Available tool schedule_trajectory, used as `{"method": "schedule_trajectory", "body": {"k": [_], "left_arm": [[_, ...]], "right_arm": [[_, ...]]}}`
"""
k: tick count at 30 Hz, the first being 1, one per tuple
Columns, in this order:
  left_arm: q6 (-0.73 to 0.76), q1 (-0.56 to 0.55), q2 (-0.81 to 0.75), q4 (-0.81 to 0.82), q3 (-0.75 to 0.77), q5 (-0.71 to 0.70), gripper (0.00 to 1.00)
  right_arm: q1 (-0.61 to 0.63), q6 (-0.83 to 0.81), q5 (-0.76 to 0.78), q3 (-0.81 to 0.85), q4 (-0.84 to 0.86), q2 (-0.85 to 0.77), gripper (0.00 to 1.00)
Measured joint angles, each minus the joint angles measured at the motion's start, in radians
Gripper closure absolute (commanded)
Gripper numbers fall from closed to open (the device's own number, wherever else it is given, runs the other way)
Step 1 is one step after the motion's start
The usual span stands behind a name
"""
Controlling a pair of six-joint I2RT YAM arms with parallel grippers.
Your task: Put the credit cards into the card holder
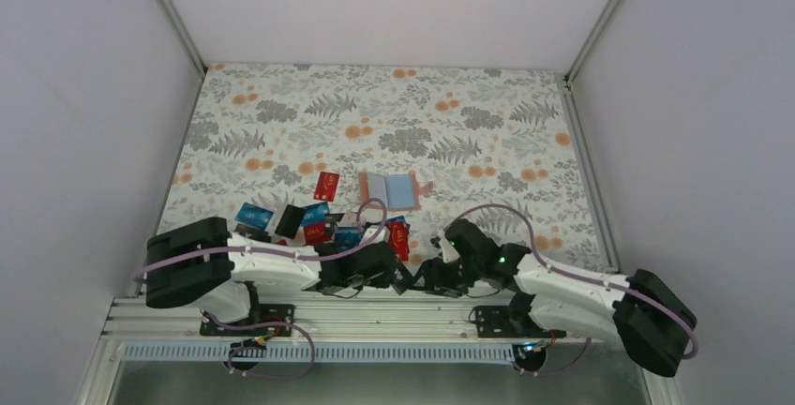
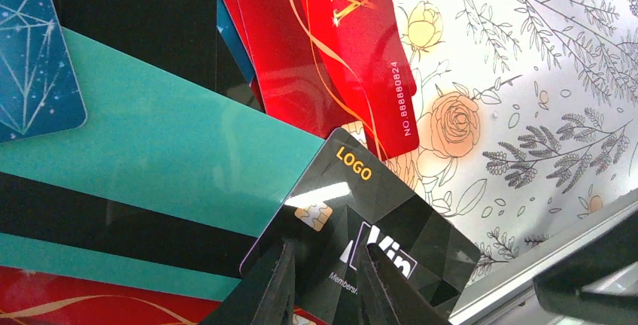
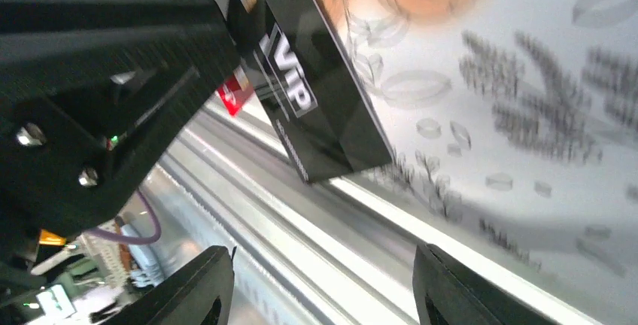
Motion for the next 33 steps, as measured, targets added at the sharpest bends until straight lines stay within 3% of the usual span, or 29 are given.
{"method": "schedule_trajectory", "body": {"k": [6, 14, 22, 33], "left_arm": [[0.000, 0.000, 0.003, 0.004, 0.001, 0.000, 0.76], [0.003, 0.000, 0.009, 0.007, 0.005, 0.003, 0.77], [0.016, 0.000, 0.009, 0.008, 0.005, 0.007, 0.79], [0.019, 0.000, 0.009, 0.015, 0.001, 0.008, 0.80]], "right_arm": [[0.080, 0.241, 0.005, -0.074, 0.015, -0.135, 0.38], [0.178, 0.493, 0.071, -0.104, 0.098, -0.163, 0.40], [0.215, 0.622, 0.155, -0.106, 0.169, -0.133, 0.41], [0.222, 0.657, 0.241, -0.095, 0.261, 0.042, 0.47]]}}
